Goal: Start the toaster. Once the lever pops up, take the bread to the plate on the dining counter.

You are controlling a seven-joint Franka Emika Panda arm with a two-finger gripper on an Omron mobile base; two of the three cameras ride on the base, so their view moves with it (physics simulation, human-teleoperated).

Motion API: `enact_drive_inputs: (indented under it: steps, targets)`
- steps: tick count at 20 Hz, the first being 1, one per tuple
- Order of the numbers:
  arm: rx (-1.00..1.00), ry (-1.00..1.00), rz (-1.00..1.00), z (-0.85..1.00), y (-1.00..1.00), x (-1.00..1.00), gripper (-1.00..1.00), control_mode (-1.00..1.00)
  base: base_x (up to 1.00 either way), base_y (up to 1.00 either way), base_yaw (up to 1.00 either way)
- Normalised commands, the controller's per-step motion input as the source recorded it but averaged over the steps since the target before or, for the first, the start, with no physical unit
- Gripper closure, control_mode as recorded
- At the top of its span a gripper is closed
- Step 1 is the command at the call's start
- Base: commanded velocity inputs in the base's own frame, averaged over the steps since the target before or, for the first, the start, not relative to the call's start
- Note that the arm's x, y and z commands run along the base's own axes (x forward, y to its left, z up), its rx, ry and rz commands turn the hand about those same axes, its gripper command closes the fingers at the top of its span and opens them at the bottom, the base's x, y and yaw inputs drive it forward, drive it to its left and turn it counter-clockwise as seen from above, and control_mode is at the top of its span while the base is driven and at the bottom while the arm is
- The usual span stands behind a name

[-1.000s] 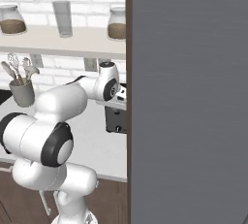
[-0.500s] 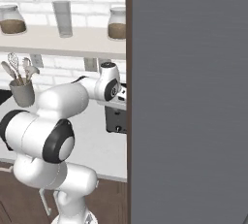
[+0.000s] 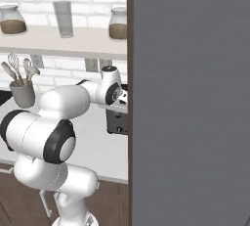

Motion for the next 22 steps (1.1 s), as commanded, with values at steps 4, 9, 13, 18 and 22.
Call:
enact_drive_inputs:
  steps: [4, 9, 13, 18, 22]
  targets:
    - [0.0, 0.0, 0.01, -0.81, -0.09, 0.0, 1.0, -1.0, 0.0, 0.0, 0.0]
    - [0.0, 0.0, 0.04, -1.0, -0.11, -0.05, 1.0, -1.0, 0.0, 0.0, 0.0]
    - [0.0, -0.02, 0.06, -1.0, -0.13, -0.12, 1.0, -1.0, 0.0, 0.0, 0.0]
    - [-0.03, -0.03, 0.06, -1.0, -0.03, -0.28, 1.0, -1.0, 0.0, 0.0, 0.0]
    - [-0.09, 0.0, 0.1, -1.0, 0.0, -0.25, 1.0, -1.0, 0.0, 0.0, 0.0]
